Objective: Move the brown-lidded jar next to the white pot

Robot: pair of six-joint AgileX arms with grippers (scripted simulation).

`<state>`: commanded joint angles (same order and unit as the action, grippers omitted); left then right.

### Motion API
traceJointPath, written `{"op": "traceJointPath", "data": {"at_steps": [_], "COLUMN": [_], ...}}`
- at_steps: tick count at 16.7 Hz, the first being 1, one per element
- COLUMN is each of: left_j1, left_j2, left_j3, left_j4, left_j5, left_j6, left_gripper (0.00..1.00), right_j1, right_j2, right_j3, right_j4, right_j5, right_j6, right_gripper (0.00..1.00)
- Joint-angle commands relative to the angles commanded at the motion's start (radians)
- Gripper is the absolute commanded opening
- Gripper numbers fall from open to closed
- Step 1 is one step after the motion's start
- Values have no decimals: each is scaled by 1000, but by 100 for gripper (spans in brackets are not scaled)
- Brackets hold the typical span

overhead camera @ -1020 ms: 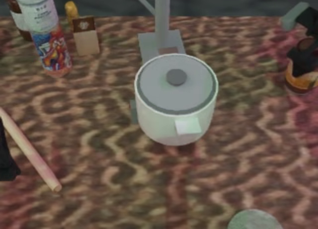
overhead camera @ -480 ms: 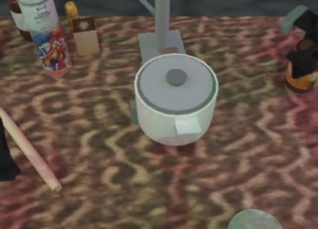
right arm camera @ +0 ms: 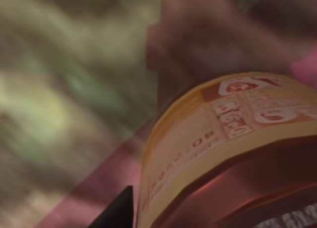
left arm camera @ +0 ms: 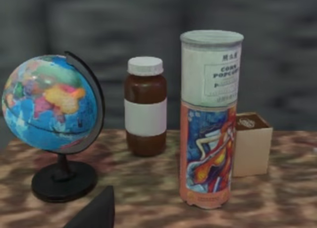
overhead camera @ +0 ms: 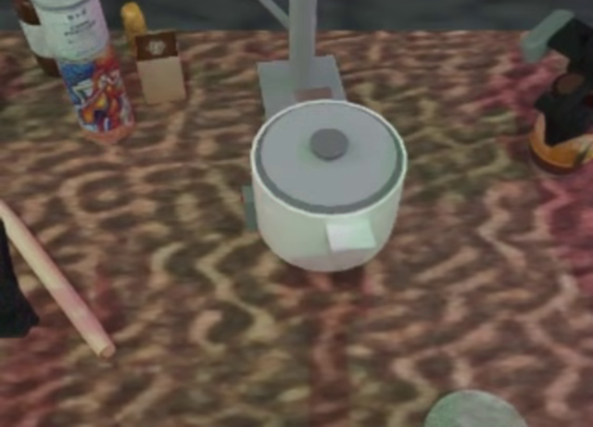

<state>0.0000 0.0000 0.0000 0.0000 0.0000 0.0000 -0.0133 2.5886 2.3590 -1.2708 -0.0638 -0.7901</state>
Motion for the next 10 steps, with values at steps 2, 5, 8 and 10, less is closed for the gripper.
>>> {"op": "traceJointPath", "data": {"at_steps": [2, 5, 8, 10], "left_j1": [0, 0, 0, 0], "left_j2": [0, 0, 0, 0], "left_j3": [0, 0, 0, 0], "left_j4": [0, 0, 0, 0], "left_j5": [0, 0, 0, 0], "left_j6": [0, 0, 0, 0], "left_gripper": [100, 100, 100, 100], "right_j1": [0, 0, 0, 0], "right_j2": [0, 0, 0, 0], "right_j3": [0, 0, 0, 0], "right_j4": [0, 0, 0, 0], "right_j5": [0, 0, 0, 0], "right_j6": [0, 0, 0, 0], "right_gripper": [2, 0, 0, 0]}}
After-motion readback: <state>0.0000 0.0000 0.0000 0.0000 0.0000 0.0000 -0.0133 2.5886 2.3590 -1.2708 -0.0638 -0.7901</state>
